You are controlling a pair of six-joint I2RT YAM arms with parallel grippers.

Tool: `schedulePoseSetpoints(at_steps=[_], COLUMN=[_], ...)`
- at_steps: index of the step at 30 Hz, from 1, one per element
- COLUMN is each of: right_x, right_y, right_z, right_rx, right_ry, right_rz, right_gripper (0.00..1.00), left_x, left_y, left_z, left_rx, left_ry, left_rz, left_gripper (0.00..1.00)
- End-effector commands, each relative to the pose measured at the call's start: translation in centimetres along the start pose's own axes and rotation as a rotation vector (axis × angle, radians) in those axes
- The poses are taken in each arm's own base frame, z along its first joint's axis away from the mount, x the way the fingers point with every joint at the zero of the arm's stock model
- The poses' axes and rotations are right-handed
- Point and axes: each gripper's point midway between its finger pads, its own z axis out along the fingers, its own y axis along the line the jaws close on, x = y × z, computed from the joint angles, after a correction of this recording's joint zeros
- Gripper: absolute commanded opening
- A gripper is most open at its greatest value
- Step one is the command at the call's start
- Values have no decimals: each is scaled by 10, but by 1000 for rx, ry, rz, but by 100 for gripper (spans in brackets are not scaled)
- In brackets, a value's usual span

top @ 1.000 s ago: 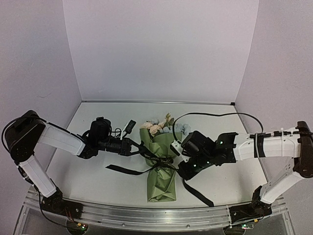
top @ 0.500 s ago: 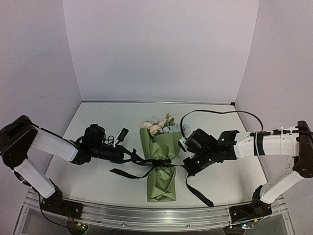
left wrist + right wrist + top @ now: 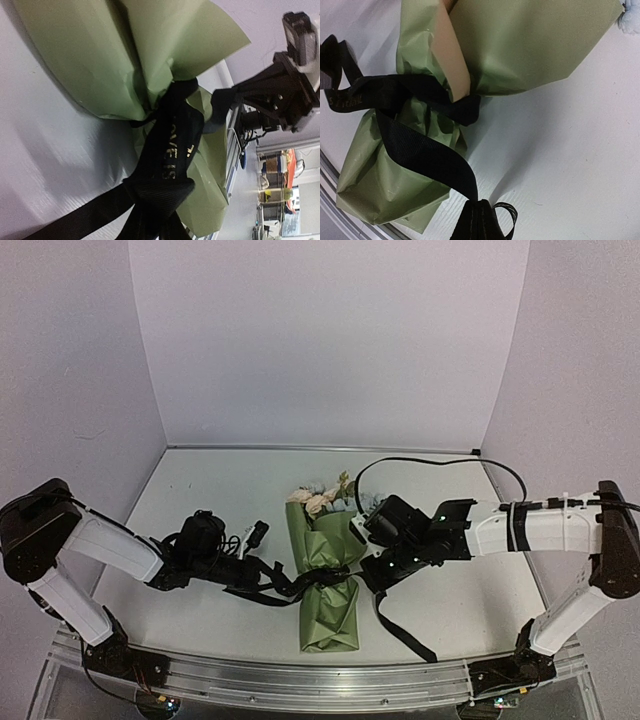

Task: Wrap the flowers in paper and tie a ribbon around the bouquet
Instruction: Cross the half-tied ribbon over the folded bouquet.

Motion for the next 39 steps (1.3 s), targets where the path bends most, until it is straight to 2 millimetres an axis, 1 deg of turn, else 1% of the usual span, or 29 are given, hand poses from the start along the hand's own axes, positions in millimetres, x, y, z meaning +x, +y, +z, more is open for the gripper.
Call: schedulePoseSetpoints(at_steps=[1,2,5,6,8,11,13,15,17,18,19,20,21,22,24,25,27,28,29,30,31,33,35,39], right_x=[-18,-18,-15,-14,-11,-9,-7,-5,-4,-4,-4,-4,-4,-4,-3,-3,-4,-4,-4,-4,-4,-5,-6,-9], right_y=[10,7,7,8,11,21,26,30,34,36,37,37,37,37,36,34,32,32,33,34,35,34,30,31], right_z=[-3,-3,-4,-4,-4,-5,-5,-5,-6,-7,-6,-5,-4,-2,1,2,5,7,8,9,10,11,11,12], right_rx=[-14,-4,-11,-17,-27,-57,-71,-84,-95,-100,-103,-103,-104,-106,-102,-96,-90,-94,-100,-102,-104,-95,-74,-73], right_ry=[-49,-57,-70,-71,-69,-61,-54,-50,-52,-56,-58,-60,-61,-61,-76,-87,-102,-108,-112,-115,-115,-122,-134,-137], right_rz=[9,14,24,20,6,-24,-42,-54,-66,-70,-69,-64,-55,-44,-13,14,55,74,86,99,107,116,130,140], right_gripper=[0,0,0,0,0,0,0,0,0,0,0,0,0,0,0,0,0,0,0,0,0,0,0,0], left_x=[-17,-18,-21,-23,-25,-35,-49,-59,-75,-81,-85,-93,-93,-96,-106,-106,-101,-101,-98,-97,-92,-89,-81,-68], left_y=[19,24,31,29,30,25,13,1,-16,-25,-29,-42,-39,-41,-58,-61,-60,-64,-63,-67,-63,-67,-66,-64], left_z=[-3,-6,-17,-21,-32,-54,-74,-89,-98,-97,-89,-83,-65,-52,-25,-13,13,23,33,39,48,56,61,71], left_rx=[-120,-151,-201,-205,-233,-281,-300,-315,-318,-311,-308,-280,-274,-259,-199,-189,-169,-148,-135,-113,-109,-82,-70,-73], left_ry=[-89,-106,-163,-179,-219,-296,-368,-402,-425,-416,-379,-346,-275,-223,-145,-108,-19,15,53,81,117,157,193,259], left_rz=[-34,-47,-69,-74,-81,-63,-23,35,117,171,211,270,294,321,392,422,463,480,498,517,523,546,567,602], left_gripper=[16,21,27,31,37,48,53,57,58,58,56,54,50,47,41,40,39,38,38,37,37,36,36,39])
